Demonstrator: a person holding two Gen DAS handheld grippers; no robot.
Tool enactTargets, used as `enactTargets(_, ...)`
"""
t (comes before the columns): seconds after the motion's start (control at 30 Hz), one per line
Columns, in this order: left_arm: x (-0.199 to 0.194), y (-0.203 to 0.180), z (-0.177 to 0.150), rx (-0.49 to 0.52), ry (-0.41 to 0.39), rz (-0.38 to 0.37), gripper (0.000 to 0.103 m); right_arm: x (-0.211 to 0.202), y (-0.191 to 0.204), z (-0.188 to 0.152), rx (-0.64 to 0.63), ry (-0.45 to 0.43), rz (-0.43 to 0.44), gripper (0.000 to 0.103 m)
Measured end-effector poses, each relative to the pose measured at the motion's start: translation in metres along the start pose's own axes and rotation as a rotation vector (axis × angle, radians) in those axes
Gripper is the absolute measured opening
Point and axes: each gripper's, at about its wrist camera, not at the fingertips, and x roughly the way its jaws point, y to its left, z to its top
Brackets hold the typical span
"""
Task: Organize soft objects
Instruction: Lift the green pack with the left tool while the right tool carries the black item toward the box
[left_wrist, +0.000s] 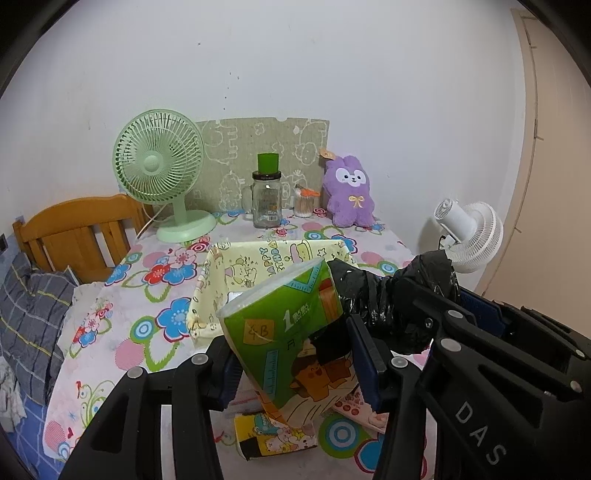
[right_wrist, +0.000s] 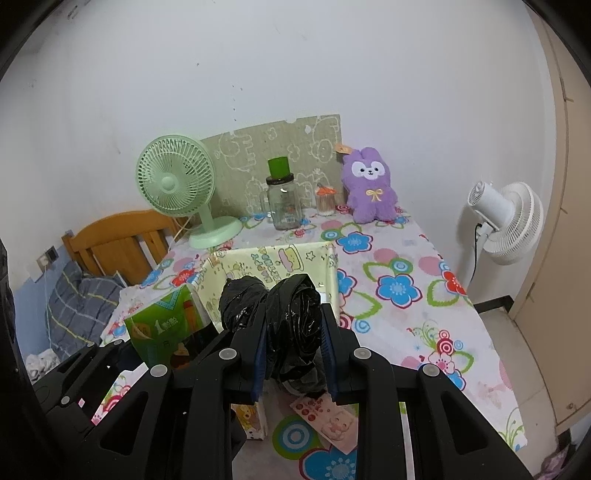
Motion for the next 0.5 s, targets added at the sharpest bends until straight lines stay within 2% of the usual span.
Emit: enactTargets(0.5, 0.02, 0.004, 0.016, 0.006, 0.007, 0.008, 0.053, 0.018, 0.001, 0.016, 0.009, 0.005, -0.003, 0.029)
